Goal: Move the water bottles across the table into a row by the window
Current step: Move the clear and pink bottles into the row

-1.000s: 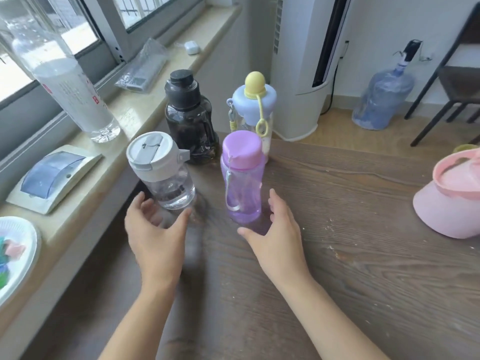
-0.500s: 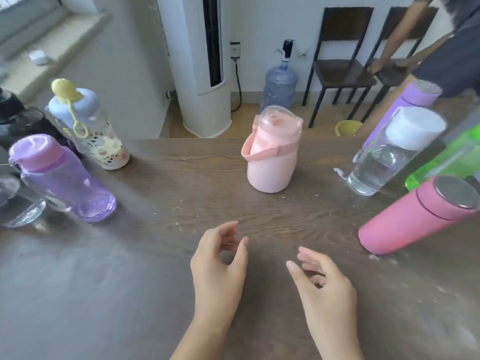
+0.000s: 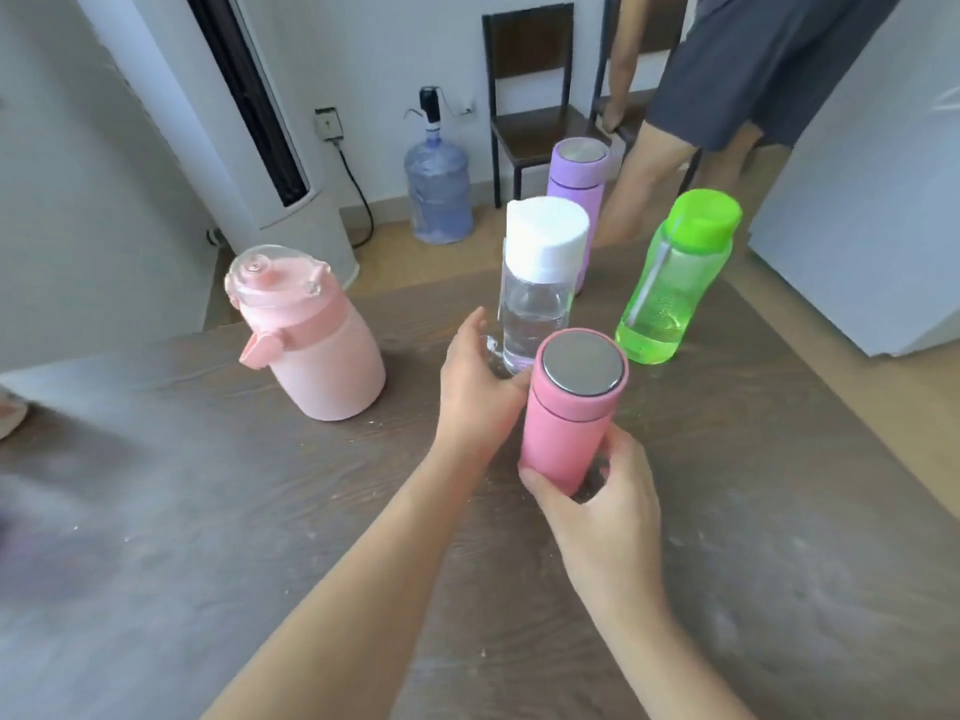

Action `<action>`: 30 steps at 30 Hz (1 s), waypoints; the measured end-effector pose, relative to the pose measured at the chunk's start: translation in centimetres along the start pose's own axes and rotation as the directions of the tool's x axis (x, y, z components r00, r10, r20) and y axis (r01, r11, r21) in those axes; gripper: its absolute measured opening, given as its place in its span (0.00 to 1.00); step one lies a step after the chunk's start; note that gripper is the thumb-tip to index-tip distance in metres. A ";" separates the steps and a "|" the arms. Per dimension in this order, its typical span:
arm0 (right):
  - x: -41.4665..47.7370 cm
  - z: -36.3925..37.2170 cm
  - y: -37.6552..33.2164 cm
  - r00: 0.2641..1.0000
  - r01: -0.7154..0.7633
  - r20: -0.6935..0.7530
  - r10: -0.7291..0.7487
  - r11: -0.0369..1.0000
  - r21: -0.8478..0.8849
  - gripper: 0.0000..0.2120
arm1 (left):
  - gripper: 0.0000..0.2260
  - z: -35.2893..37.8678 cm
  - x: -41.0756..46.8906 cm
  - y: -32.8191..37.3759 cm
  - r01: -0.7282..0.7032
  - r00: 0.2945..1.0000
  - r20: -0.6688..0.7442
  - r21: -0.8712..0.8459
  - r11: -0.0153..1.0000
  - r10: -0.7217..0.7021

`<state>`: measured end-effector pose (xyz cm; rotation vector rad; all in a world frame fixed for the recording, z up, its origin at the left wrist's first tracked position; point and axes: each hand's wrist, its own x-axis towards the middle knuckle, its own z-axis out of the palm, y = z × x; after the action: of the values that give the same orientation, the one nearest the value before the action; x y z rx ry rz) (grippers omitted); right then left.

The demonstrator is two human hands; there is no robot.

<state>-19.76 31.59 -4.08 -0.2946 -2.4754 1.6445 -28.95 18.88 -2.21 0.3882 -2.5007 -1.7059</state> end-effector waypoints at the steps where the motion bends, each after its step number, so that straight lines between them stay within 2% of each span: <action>1: 0.3 -0.1 0.1 1.000 0.001 0.022 -0.001 1.000 0.004 0.29 | 0.46 0.7 0.8 0.3 0.022 1.000 0.008 -0.019 1.000 -0.022; 2: 0.4 -0.2 0.1 0.999 -0.006 0.045 0.005 1.000 0.013 0.28 | 0.43 1.4 1.7 0.1 0.041 0.999 0.009 -0.035 0.999 -0.040; 4: 0.6 -0.5 0.3 0.997 -0.026 0.077 0.023 0.999 0.034 0.28 | 0.27 2.7 3.2 -0.3 0.047 0.999 -0.019 -0.040 0.998 -0.048; 5: 0.7 -0.6 0.4 0.997 -0.027 0.078 0.024 0.999 0.038 0.28 | 0.23 3.3 4.1 -1.1 0.034 0.999 -0.039 -0.042 0.999 -0.035; 9: 0.9 -1.0 0.6 0.998 -0.008 0.070 0.008 1.000 0.007 0.25 | 0.20 3.7 4.5 -1.9 0.024 0.994 -0.102 -0.009 1.000 -0.025; 12: 0.4 -1.4 0.8 0.998 0.018 0.066 -0.016 1.000 -0.023 0.25 | 0.15 2.2 2.2 -1.4 0.026 0.990 -0.133 -0.080 0.996 -0.037; 16: -1.8 -1.7 0.7 0.995 0.048 0.089 -0.043 0.997 -0.054 0.23 | 0.20 -2.1 -2.5 -1.5 0.011 0.983 -0.181 -0.078 0.997 -0.025; 19: -3.8 -0.8 -0.4 0.989 0.052 0.140 -0.048 0.998 -0.030 0.23 | 0.21 -5.8 -6.0 -3.3 0.053 0.963 -0.259 -0.108 0.993 -0.079; 21: -5.4 0.5 -1.5 0.982 0.054 0.180 -0.052 0.999 -0.002 0.23 | 0.26 -8.5 -8.8 -4.7 0.077 0.940 -0.324 -0.116 0.990 -0.111; 25: -9.3 4.9 -3.8 0.968 0.105 0.231 -0.103 0.994 0.004 0.30 | 0.41 -15.4 -14.6 -8.4 0.115 0.863 -0.466 -0.190 0.975 -0.193; 28: -12.4 9.2 -5.3 0.943 0.134 0.305 -0.130 0.991 0.010 0.32 | 0.45 -21.6 -18.2 -12.3 0.131 0.793 -0.565 -0.211 0.969 -0.230; 30: -14.3 12.0 -6.5 0.921 0.130 0.366 -0.133 0.991 0.033 0.32 | 0.44 -25.4 -19.9 -14.1 0.142 0.716 -0.647 -0.233 0.962 -0.263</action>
<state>-9.23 14.84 -2.96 0.2001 -2.6746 1.7887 -2.12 -3.74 -4.46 1.0817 -1.8135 -1.4505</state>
